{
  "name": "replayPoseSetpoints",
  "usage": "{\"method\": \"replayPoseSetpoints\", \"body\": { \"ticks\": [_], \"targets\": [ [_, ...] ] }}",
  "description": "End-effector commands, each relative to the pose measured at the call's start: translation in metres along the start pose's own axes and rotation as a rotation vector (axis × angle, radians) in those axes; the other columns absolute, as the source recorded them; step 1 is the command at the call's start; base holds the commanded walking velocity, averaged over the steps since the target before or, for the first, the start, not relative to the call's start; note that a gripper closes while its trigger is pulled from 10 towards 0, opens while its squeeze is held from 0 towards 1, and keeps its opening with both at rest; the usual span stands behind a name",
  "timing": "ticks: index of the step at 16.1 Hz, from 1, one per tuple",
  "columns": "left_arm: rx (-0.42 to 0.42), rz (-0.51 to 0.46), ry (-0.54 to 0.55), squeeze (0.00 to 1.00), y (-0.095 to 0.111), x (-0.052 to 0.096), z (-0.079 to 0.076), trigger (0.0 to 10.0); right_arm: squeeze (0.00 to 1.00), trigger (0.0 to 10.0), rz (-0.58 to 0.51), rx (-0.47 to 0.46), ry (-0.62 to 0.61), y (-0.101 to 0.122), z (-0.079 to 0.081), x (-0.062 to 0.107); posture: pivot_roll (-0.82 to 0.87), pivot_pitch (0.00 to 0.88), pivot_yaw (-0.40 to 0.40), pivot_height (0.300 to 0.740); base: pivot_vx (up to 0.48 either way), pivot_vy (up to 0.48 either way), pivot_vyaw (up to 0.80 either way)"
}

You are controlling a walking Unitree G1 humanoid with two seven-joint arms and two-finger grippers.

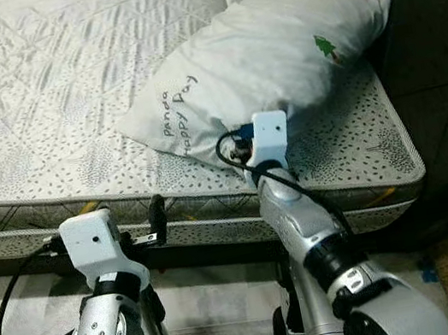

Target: Clean up the room

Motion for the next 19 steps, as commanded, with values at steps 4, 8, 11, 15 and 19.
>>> {"method": "replayPoseSetpoints", "body": {
  "ticks": [4,8,11,15,19],
  "targets": [
    [0.026,0.014,-0.058,0.00,0.002,0.004,-0.008,10.0,0.00,0.0,-0.109,0.042,-0.041,0.033,-0.017,-0.015,0.10,0.222,-0.078,0.528,0.000,0.000,0.00],
    [0.021,0.021,-0.059,0.00,0.000,0.003,-0.007,10.0,0.00,0.0,-0.124,0.056,-0.166,0.050,-0.058,-0.024,0.10,0.215,-0.075,0.528,0.000,0.000,0.00],
    [0.014,0.021,-0.058,0.00,0.001,0.002,-0.005,10.0,0.00,0.0,-0.139,0.080,-0.241,0.060,-0.085,-0.025,0.10,0.210,-0.073,0.528,0.000,0.000,0.00],
    [0.008,0.019,-0.057,0.00,0.001,0.000,-0.005,10.0,0.00,0.0,-0.190,0.202,-0.378,0.090,-0.147,-0.020,0.09,0.202,-0.069,0.528,0.000,0.000,0.00],
    [0.006,0.017,-0.052,0.00,0.001,-0.003,-0.003,10.0,0.00,0.0,-0.235,0.308,-0.511,0.124,-0.204,-0.003,0.08,0.200,-0.066,0.528,0.000,0.000,0.00]
  ]
}}
Point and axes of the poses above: a point about 5 cm out from each wrist's last joint towards the gripper, its own x axis pointing back from the gripper into the wrist, its own y axis along the axis of the wrist's last joint, z = x × y, the point moved 1 cm from there along -x, pointing out of the wrist towards the gripper, and after that the axes turned 2 degrees about -x, right-handed, at the moved point
